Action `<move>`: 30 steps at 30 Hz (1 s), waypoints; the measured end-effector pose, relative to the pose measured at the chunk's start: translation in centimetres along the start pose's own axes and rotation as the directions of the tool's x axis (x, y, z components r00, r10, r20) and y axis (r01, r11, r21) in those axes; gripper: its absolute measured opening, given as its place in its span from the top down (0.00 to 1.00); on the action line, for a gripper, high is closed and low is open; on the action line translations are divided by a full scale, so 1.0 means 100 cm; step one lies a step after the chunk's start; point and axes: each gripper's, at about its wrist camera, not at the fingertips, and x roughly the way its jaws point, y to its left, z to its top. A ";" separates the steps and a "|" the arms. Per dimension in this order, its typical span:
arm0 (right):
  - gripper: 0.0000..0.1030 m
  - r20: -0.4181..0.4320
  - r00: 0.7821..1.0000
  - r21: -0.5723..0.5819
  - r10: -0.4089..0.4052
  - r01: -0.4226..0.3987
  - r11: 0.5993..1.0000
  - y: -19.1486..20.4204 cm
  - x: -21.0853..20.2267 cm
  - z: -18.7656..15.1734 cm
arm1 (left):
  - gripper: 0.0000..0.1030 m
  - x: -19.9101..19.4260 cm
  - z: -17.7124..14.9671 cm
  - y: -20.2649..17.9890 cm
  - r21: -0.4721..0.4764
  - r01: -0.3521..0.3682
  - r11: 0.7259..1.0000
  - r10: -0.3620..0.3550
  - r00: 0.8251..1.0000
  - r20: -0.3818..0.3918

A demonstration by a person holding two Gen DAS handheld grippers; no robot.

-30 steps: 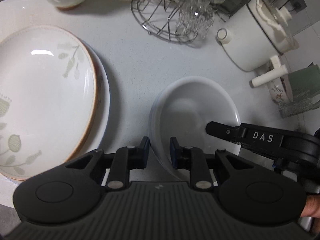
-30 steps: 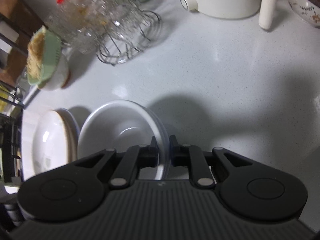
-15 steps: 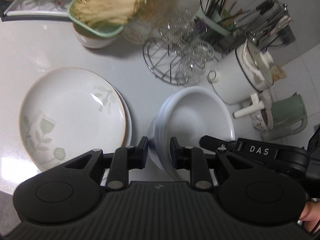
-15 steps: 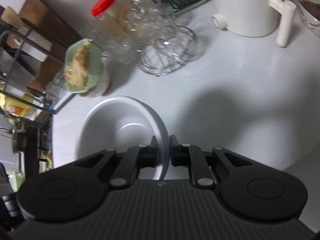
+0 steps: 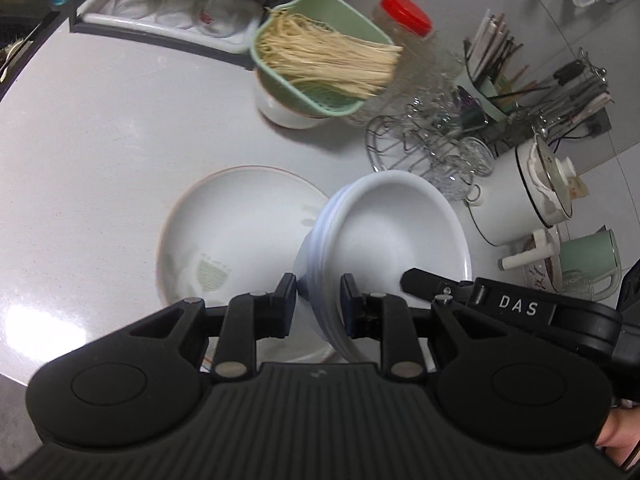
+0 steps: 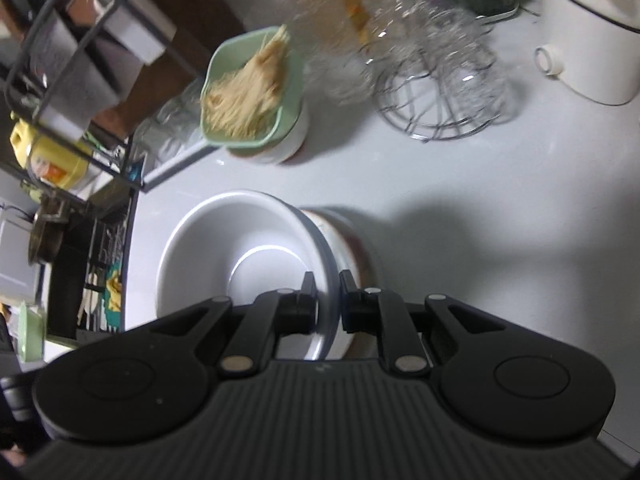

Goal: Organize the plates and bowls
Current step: 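Carry the bowl stack onto the plate stack and lower it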

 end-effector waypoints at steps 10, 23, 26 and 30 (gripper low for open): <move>0.85 -0.039 0.999 0.014 -0.035 0.035 0.999 0.020 0.051 -0.010 | 0.75 0.035 0.019 0.039 0.021 -0.037 0.999 0.039 0.996 -0.077; 0.84 -0.048 0.998 -0.001 -0.041 0.041 0.999 0.014 0.076 -0.013 | 0.74 0.048 0.026 0.047 0.033 -0.066 0.997 0.069 0.994 -0.086; 0.83 -0.035 0.998 -0.030 -0.050 0.049 0.998 0.017 0.069 -0.012 | 0.73 0.038 0.025 0.044 0.051 -0.093 0.994 0.096 0.994 -0.060; 0.83 0.021 0.999 -0.056 -0.038 0.039 0.998 0.021 0.047 -0.013 | 0.70 0.014 0.024 0.036 0.076 -0.104 0.992 0.104 0.995 -0.002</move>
